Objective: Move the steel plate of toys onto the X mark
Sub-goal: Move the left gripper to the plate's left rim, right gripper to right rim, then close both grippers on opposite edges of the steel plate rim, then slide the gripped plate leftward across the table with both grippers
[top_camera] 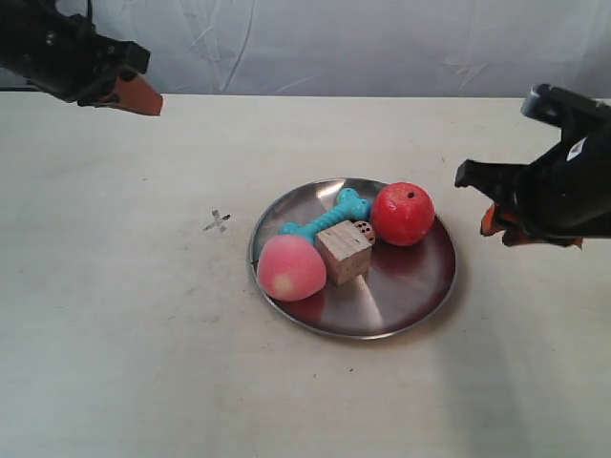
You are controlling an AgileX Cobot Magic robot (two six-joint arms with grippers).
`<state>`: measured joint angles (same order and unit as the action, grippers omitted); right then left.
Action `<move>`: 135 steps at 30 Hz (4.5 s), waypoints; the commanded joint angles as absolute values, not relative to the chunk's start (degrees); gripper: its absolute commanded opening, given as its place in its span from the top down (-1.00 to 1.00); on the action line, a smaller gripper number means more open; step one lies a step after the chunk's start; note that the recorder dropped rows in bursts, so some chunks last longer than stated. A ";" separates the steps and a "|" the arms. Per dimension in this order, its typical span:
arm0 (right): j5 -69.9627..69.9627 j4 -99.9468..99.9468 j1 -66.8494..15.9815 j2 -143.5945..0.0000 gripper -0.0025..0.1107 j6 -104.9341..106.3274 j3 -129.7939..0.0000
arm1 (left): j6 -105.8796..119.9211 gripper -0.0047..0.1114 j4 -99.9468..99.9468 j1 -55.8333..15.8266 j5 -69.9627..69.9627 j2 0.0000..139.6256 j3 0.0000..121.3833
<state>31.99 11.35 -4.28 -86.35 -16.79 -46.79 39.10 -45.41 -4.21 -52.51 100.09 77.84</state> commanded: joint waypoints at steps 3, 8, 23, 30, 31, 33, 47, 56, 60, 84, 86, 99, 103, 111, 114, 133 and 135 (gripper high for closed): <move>31.91 17.14 -4.77 -87.57 -0.23 -14.12 -42.10 | 40.46 0.88 -43.78 -6.26 -59.47 112.68 90.30; 28.89 23.44 -7.86 -87.57 -0.23 -13.49 -38.20 | 40.46 0.43 -42.91 -9.00 -69.60 120.62 98.64; 20.70 32.94 -12.16 -87.57 -0.23 -13.72 -34.27 | 39.54 -0.06 -36.27 -16.95 -69.96 133.54 109.15; 17.53 34.12 -12.16 -87.57 -0.23 -13.83 -33.79 | 36.90 -0.06 -33.96 -19.34 -69.96 137.77 112.38; 17.17 34.35 -12.16 -87.57 -0.23 -13.83 -33.79 | 35.94 -0.06 -33.49 -19.57 -69.96 138.58 113.11; 16.09 34.65 -12.16 -87.66 -0.23 -13.83 -33.79 | 35.71 -0.06 -33.33 -19.87 -69.96 139.44 113.75; 10.79 37.68 -12.16 -95.05 -0.23 -13.62 -33.79 | 34.52 -0.05 -31.03 -21.77 -69.96 140.81 113.87; 8.59 38.09 -12.16 -95.71 -0.23 -13.72 -33.79 | 34.49 -0.05 -29.53 -23.53 -69.96 142.03 113.87; 7.52 38.31 -12.16 -95.71 -0.23 -13.72 -33.79 | 34.39 -0.05 -29.91 -23.52 -69.96 142.86 113.87; -1.83 48.33 -20.03 -103.95 0.54 -13.98 -33.99 | 29.73 0.66 -27.18 -24.39 -69.96 143.26 113.87; -1.84 48.33 -20.03 -103.95 0.77 -13.98 -33.99 | 29.72 0.85 -27.02 -24.72 -69.96 143.26 113.87; 0.00 50.28 -20.03 -103.95 0.97 -14.08 -33.99 | 28.60 0.92 -24.67 -28.91 -69.96 143.26 113.87; 0.87 50.28 -20.03 -103.37 0.97 -14.08 -33.99 | 28.46 0.92 -24.43 -29.22 -69.96 143.26 113.87; 2.87 50.28 -20.03 -102.49 0.97 -14.08 -33.99 | 28.46 0.92 -24.19 -29.22 -69.96 143.02 113.87; 3.27 50.28 -20.03 -102.49 0.97 -14.08 -33.99 | 28.46 0.92 -23.42 -29.22 -69.96 142.46 113.87; 8.34 49.44 -20.03 -102.28 0.97 -11.99 -39.16 | 25.36 0.92 -15.69 -29.22 -69.96 137.82 113.87; 8.33 49.44 -20.03 -102.28 0.97 -11.99 -39.29 | 25.36 0.92 -15.39 -29.22 -69.96 137.42 113.87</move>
<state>6.67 50.05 -19.12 -101.99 -13.32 -37.98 24.06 -10.24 -26.91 -67.39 138.59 114.48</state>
